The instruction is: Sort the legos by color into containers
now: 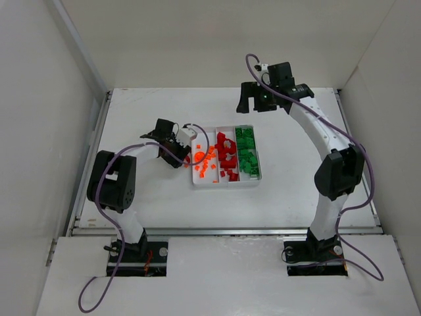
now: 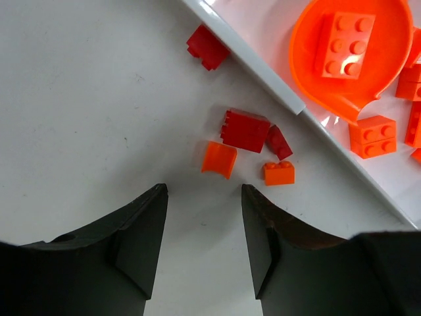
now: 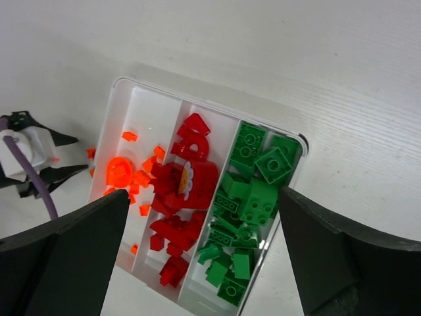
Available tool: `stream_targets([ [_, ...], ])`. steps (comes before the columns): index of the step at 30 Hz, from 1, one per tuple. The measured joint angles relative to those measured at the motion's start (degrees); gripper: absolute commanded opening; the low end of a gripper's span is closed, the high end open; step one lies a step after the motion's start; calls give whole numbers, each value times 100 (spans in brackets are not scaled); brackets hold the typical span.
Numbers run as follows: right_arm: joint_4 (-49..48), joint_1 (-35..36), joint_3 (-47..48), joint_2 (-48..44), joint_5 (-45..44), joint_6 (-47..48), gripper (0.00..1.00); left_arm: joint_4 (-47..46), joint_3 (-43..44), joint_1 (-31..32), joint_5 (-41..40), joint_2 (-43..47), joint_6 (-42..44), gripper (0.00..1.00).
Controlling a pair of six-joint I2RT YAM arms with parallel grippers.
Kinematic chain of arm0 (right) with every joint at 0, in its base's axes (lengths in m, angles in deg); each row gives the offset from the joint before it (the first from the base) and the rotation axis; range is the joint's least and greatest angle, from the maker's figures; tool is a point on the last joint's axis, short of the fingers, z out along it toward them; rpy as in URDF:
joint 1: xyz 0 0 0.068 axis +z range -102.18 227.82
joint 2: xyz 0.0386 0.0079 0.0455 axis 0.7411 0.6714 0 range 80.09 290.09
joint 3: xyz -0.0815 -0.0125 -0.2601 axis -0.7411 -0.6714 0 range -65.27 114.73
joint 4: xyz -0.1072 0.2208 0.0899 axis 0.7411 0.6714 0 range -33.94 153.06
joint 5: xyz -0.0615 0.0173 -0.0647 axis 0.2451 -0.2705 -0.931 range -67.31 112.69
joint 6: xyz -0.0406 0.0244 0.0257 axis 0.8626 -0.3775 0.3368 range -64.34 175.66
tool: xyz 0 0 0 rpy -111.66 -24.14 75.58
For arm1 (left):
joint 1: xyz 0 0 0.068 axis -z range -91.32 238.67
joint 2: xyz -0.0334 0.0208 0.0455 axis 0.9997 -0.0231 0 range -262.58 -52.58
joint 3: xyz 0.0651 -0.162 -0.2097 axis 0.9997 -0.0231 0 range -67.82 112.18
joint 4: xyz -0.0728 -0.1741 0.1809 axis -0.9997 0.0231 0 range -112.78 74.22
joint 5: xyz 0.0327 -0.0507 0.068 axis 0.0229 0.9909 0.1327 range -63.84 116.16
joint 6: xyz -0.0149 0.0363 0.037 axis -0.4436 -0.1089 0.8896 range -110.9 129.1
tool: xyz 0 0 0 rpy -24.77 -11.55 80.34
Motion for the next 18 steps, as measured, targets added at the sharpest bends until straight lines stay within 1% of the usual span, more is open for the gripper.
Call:
stream_targets([
  [3, -223, -166, -254, 2, 376, -240, 100, -31, 57, 7, 92, -61, -61, 46],
  [7, -584, -627, -841, 0, 811, -595, 100, -125, 120, 24, 166, -149, -175, 46],
  [8, -612, -732, -977, 2, 894, -662, 100, -153, 138, 26, 186, -168, -192, 43],
  [11, -752, -994, -1270, 2, 1091, -876, 100, -227, 186, 28, 216, -223, -236, 39],
  [12, -828, -1051, -1351, 2, 1158, -944, 100, -238, 214, 26, 223, -249, -243, 35],
  [16, -1143, -1158, -1650, 2, 1436, -1213, 100, -267, 352, 28, 245, -365, -282, 24],
  [17, -1189, -1169, -1705, 2, 1493, -1272, 100, -262, 387, 28, 240, -396, -282, 19],
  [18, -1226, -1180, -1755, 2, 1541, -1320, 100, -262, 415, 28, 243, -424, -284, 16],
])
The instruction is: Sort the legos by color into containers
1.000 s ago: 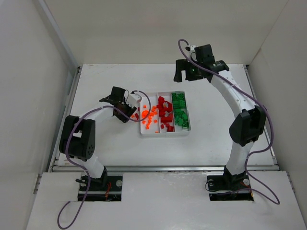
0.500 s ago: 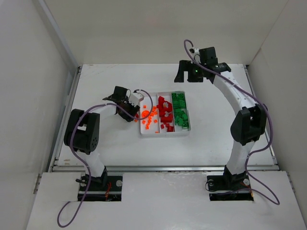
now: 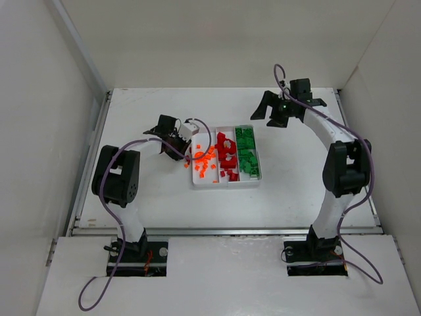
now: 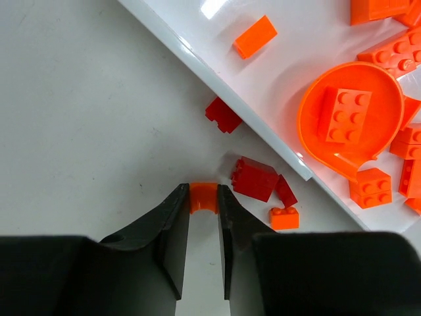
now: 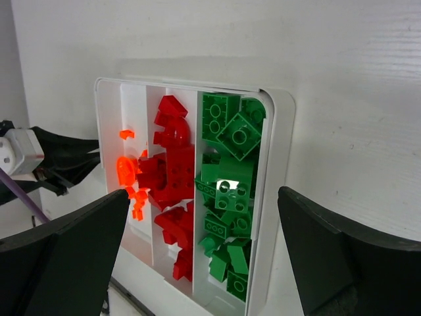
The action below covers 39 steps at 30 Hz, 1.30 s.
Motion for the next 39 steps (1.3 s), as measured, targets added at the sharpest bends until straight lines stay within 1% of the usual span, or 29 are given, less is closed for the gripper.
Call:
stream_targets([
  [2, -37, -22, -24, 0, 59, -68, 100, 15, 33, 0, 0, -17, 7, 12],
  [3, -61, -33, -26, 0, 72, -85, 100, 24, 35, 2, 2, -17, 13, 8],
  [6, -151, -52, -26, -2, 101, -138, 100, 42, 35, 2, 0, -17, 28, 0],
  [12, -229, -55, -26, -2, 101, -184, 100, 72, 48, -7, -70, -13, 57, 0],
  [16, -232, -55, -26, -2, 101, -186, 100, 225, 192, -22, -348, -13, -177, 0],
  [20, -234, -55, -26, -2, 101, -186, 100, 280, 710, 66, -671, -13, -518, 0],
  [23, -236, -55, -26, -2, 101, -186, 100, 192, 1150, 343, -702, -13, -610, 0],
  [27, -229, -55, -26, -2, 98, -184, 100, 17, 1331, 807, -625, -13, -608, 13],
  [31, -227, -55, -26, -2, 96, -179, 100, 26, 1331, 1062, -608, -109, -562, 44],
  [32, -227, -55, -26, -2, 94, -179, 100, 24, 1331, 1069, -612, -153, -535, 57],
  [34, -221, -55, -26, -2, 96, -179, 100, 46, 1333, 1049, -629, -240, -546, 62],
  [36, -214, -55, -26, -2, 94, -179, 100, 94, 1360, 1027, -647, -321, -564, 65],
  [39, -214, -55, -26, -2, 96, -177, 100, 214, 1508, 997, -667, -398, -625, 65],
])
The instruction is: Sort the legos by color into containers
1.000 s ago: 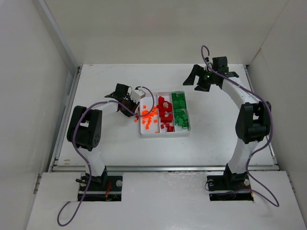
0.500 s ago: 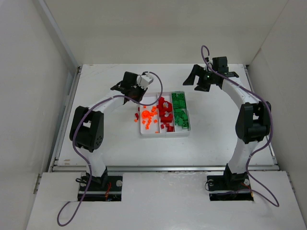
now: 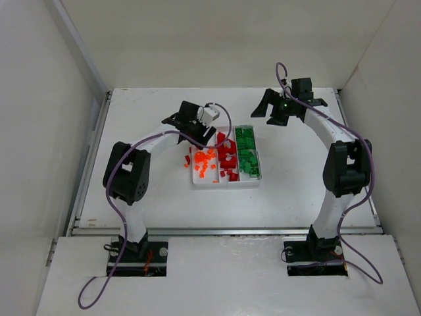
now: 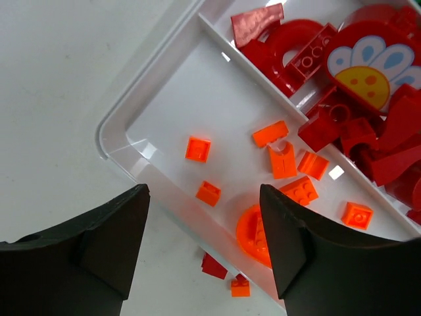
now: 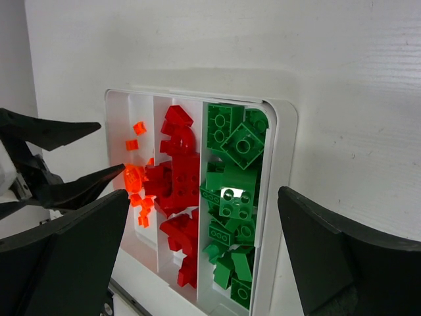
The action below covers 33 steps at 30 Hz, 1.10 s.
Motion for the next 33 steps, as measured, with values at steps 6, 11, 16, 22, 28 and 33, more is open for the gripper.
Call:
stream_targets([
  [6, 0, 0, 0, 0, -2, -2, 100, 33, 291, -48, 17, 46, -297, 57],
  [11, 2, 0, 0, 0, -4, 26, 100, 105, 125, -444, 157, 424, -522, 32],
  [16, 2, 0, 0, 0, -4, 42, 100, 175, -636, -802, 33, 1078, -249, 23],
  [22, 2, 0, 0, 0, 0, 39, 100, 358, -1349, -723, 22, 1246, 22, 42],
  [28, 4, 0, 0, 0, -2, 42, 100, 376, -1543, -664, 85, 1220, 85, 49],
  [33, 4, 0, 0, 0, -2, 42, 100, 350, -1541, -612, 92, 977, 92, 49],
])
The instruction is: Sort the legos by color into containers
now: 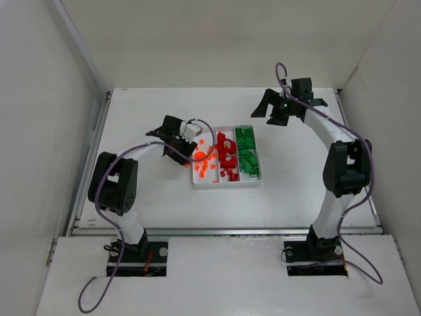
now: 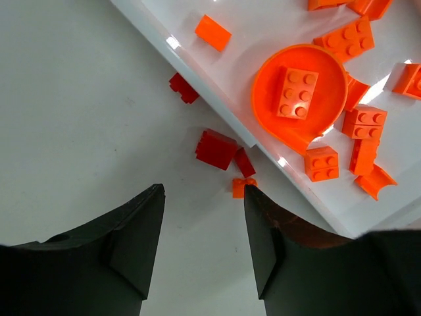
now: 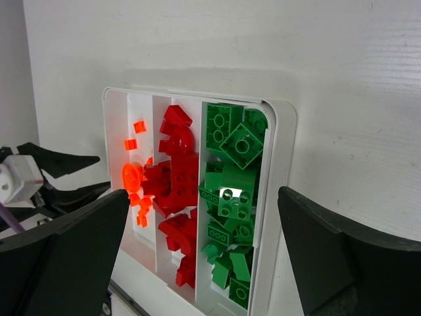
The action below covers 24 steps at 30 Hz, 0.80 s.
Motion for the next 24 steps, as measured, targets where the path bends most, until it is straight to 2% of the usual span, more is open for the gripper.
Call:
stream_targets([
  [11, 7, 0, 0, 0, -20, 61, 100, -149, 26, 179, -7, -291, -13, 43],
  [24, 9, 0, 0, 0, -28, 92, 100, -337, 208, 149, -4, -498, -111, 20],
])
